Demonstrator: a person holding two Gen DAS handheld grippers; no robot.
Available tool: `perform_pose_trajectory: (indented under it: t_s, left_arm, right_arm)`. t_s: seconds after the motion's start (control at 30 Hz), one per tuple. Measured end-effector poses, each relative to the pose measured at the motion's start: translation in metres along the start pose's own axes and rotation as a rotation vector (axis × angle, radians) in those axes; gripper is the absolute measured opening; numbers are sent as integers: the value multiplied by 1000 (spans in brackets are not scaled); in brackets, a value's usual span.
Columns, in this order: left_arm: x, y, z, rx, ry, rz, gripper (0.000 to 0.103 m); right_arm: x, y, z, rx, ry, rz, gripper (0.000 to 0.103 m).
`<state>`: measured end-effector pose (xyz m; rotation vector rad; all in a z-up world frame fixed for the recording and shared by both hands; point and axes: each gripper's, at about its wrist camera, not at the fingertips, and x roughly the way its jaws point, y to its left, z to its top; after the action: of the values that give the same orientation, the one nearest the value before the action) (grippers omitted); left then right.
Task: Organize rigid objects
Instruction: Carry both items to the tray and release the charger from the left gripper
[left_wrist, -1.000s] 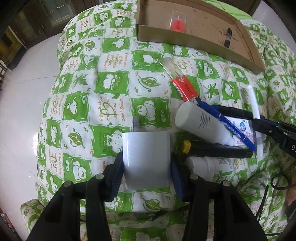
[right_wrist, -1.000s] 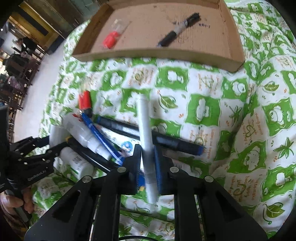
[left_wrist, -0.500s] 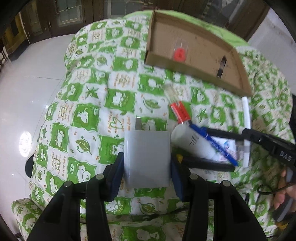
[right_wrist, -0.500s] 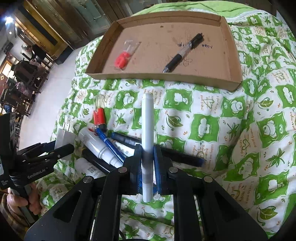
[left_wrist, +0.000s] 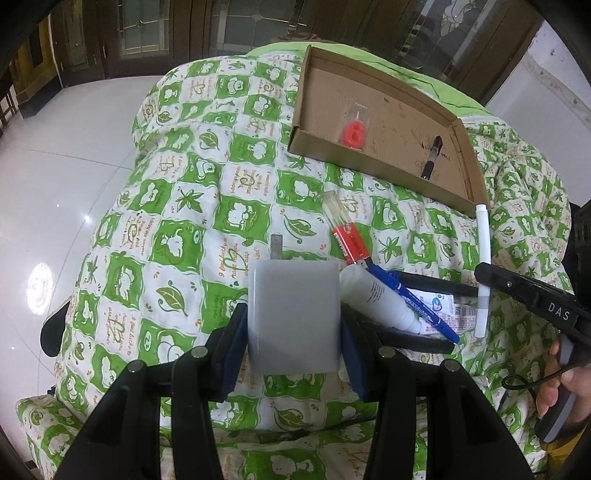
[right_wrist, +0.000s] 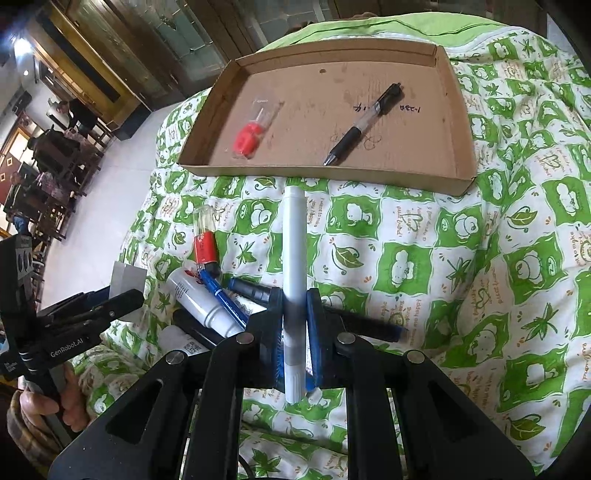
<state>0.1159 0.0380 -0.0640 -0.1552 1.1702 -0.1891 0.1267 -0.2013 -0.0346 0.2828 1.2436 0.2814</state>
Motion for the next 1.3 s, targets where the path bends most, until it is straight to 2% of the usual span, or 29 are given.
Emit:
perform_pose_trajectory:
  t_s: [0.57,0.73,1.3]
  left_arm:
    - [-3,-5,0,4,-25,11,47]
    - [-8,-5,-1,9,-52,2,47]
    - [-11,-4,0,9,-73,-14,47]
  right_arm:
    - [-5,3,0,-8,-15,-1,12]
    - [-9,2,2,0,-27,3,12]
    - [-28,-8,9,34,-76,16,12]
